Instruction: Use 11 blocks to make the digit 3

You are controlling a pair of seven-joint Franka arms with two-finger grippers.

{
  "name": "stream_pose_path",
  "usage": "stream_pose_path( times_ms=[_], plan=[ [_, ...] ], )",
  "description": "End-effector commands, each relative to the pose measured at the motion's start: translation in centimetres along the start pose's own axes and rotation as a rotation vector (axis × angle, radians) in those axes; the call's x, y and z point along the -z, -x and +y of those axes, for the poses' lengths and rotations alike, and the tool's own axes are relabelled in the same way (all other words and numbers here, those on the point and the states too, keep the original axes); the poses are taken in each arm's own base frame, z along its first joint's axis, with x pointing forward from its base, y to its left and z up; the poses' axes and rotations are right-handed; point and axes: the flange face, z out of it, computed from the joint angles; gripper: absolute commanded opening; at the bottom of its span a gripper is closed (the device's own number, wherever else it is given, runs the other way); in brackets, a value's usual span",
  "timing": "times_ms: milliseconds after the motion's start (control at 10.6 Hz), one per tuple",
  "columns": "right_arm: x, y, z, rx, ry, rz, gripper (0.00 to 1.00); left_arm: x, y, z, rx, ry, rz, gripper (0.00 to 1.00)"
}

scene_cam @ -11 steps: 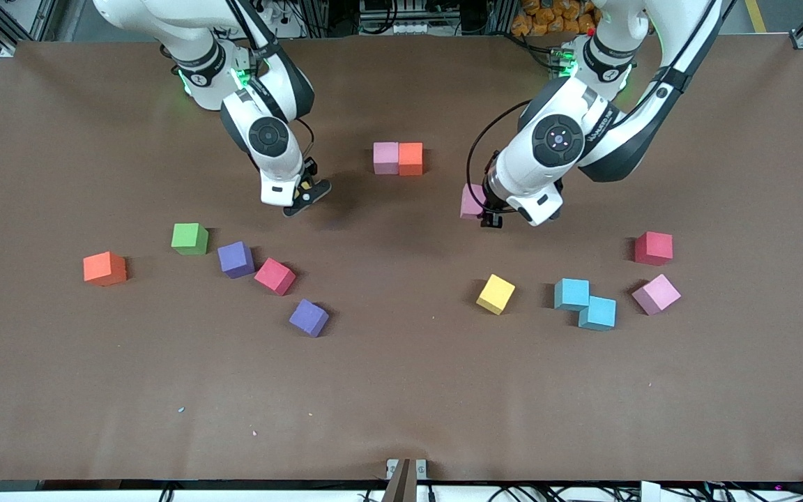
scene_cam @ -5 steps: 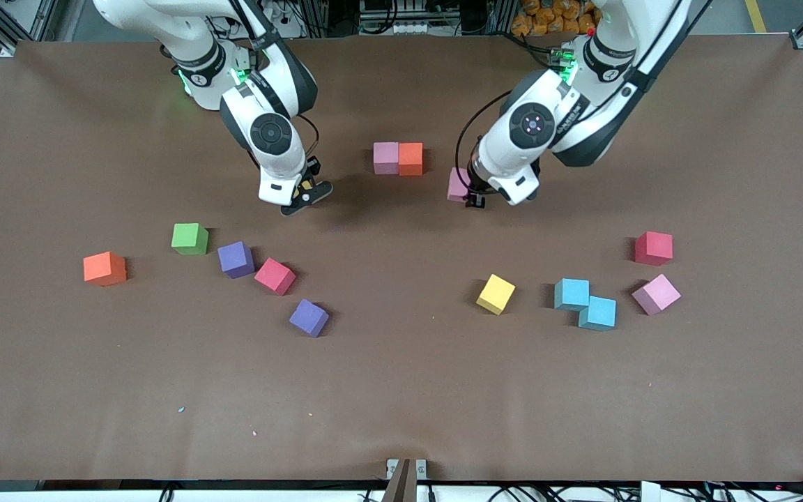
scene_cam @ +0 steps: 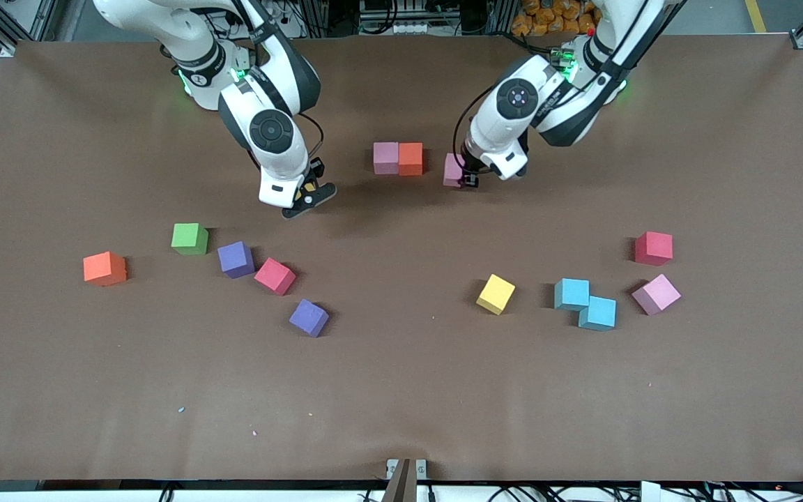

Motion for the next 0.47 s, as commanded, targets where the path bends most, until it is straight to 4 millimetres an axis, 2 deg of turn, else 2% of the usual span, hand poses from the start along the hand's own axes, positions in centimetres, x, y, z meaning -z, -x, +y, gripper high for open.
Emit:
stream_pose_path(
  times_ms=[0, 95, 190, 379],
  plan=[
    [0.6, -0.9, 0.9, -0.035, -0.01, 0.008, 0.14, -1.0, 0.9, -2.1, 0.039, 0.019, -0.028, 0.0],
    [1.0, -1.5, 1.8, -0.055, -0.018, 0.017, 0.15, -1.4, 1.0, -2.6, 0.034, 0.024, -0.034, 0.0],
    [1.1, -2.2, 1.7, -0.073, -0.019, 0.015, 0.15, -2.1, 0.6, -3.1, 0.032, 0.032, -0.043, 0.0],
    [1.1, -2.6, 0.7, -0.086, -0.016, 0.02, 0.15, -2.8, 0.5, -3.8, 0.023, 0.024, -0.044, 0.0]
  ],
)
